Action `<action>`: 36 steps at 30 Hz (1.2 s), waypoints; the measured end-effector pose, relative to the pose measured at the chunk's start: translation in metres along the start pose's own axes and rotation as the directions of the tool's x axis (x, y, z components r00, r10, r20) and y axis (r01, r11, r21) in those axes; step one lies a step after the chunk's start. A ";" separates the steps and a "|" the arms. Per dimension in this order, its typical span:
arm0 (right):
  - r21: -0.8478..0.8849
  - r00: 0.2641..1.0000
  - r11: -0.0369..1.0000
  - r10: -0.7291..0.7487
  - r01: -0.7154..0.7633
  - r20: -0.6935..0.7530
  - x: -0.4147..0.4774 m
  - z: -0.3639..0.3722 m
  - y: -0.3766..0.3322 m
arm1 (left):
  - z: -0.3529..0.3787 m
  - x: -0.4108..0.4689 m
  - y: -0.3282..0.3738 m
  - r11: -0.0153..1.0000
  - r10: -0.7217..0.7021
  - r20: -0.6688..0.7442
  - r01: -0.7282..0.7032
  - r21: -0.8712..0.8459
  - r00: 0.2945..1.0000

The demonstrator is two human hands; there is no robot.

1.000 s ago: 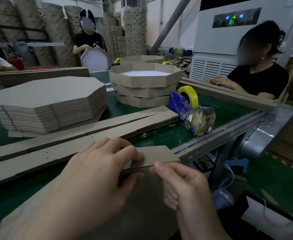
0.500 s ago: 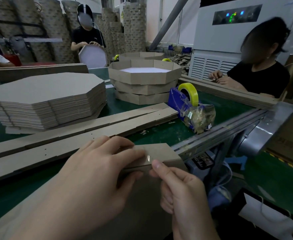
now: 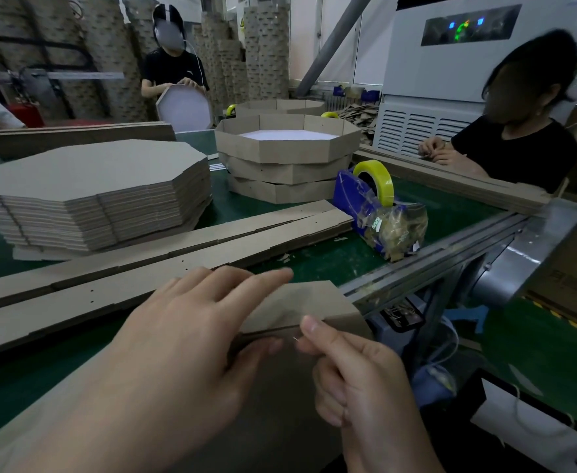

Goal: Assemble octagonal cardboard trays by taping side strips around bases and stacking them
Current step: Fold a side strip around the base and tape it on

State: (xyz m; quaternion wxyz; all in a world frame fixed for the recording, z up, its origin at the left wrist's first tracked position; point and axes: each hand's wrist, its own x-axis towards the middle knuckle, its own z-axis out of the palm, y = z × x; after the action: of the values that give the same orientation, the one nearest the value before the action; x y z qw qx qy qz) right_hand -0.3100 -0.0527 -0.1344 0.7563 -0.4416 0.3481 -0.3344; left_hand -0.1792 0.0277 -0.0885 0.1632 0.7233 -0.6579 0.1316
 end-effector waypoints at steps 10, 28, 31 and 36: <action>-0.089 0.981 0.993 0.092 -0.078 0.173 -0.003 -0.016 -0.010 | -0.001 -0.002 -0.004 0.995 0.004 0.039 0.000 -0.102 0.999; -0.092 0.960 0.995 0.067 -0.043 0.272 -0.006 -0.024 -0.030 | -0.001 0.002 -0.017 0.993 -0.093 0.069 0.097 -0.067 0.993; -0.070 0.957 0.995 -0.052 0.075 0.285 -0.003 -0.022 -0.036 | -0.001 0.003 -0.012 0.994 -0.095 0.064 0.098 -0.050 0.993; 0.009 0.868 0.931 -0.344 0.365 0.359 -0.006 -0.009 -0.057 | 0.000 0.002 -0.011 0.995 -0.081 0.035 0.083 -0.050 0.996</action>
State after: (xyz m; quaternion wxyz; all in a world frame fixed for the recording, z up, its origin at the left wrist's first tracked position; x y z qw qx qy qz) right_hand -0.3317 -0.0731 -0.0850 0.7188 -0.5730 0.1290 -0.3720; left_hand -0.1680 0.0270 -0.0882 0.1761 0.7473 -0.6336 0.0957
